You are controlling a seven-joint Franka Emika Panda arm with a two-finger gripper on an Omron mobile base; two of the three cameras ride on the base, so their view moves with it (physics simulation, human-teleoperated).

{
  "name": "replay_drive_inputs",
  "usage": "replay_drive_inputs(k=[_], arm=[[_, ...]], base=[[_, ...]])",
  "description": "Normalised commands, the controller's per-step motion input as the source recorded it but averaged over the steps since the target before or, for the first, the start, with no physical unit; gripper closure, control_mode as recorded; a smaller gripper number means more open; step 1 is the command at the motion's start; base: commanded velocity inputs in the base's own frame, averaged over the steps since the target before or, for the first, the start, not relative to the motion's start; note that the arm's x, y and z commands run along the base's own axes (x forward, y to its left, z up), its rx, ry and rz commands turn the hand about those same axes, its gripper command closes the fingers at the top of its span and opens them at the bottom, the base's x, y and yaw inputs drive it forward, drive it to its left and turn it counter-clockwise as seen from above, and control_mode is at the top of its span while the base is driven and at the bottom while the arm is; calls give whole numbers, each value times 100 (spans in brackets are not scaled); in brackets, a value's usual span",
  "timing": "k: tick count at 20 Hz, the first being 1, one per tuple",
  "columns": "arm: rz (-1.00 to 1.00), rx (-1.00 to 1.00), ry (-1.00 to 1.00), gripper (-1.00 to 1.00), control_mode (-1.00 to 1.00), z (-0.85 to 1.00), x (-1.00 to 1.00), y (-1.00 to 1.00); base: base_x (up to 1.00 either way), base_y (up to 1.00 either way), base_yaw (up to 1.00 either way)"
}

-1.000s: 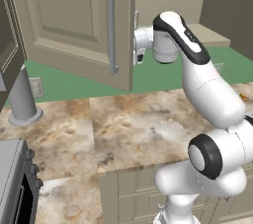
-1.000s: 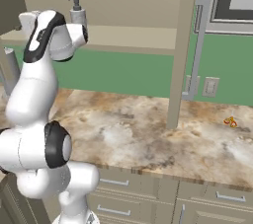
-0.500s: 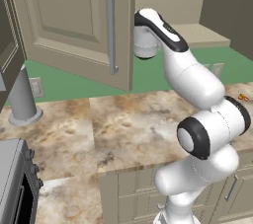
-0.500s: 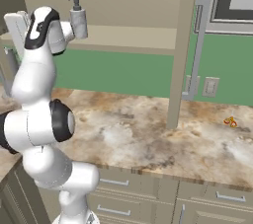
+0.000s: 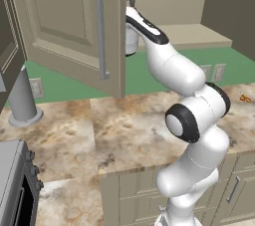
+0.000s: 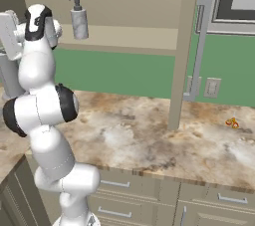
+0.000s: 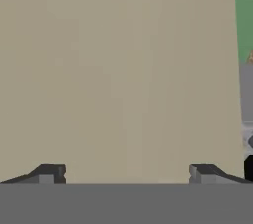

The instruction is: Open the cabinet. Pick the soap dispenser and place it next to the sink. Then close the cabinet.

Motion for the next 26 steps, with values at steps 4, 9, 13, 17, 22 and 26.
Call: replay_drive_inputs(k=[4,9,13,17,22,26], arm=[[18,7,0,-100,-100,0,7,31],[16,7,0,-100,-100,0,8,33],[13,4,0,-100,-100,-4,2,49],[10,0,0,-100,-100,-7,3,52],[3,0,0,-100,-100,-9,6,44],[1,0,0,-100,-100,-14,3,15]], base=[[0,0,0],[0,0,0],[0,0,0],[0,0,0],[0,0,0],[0,0,0]])
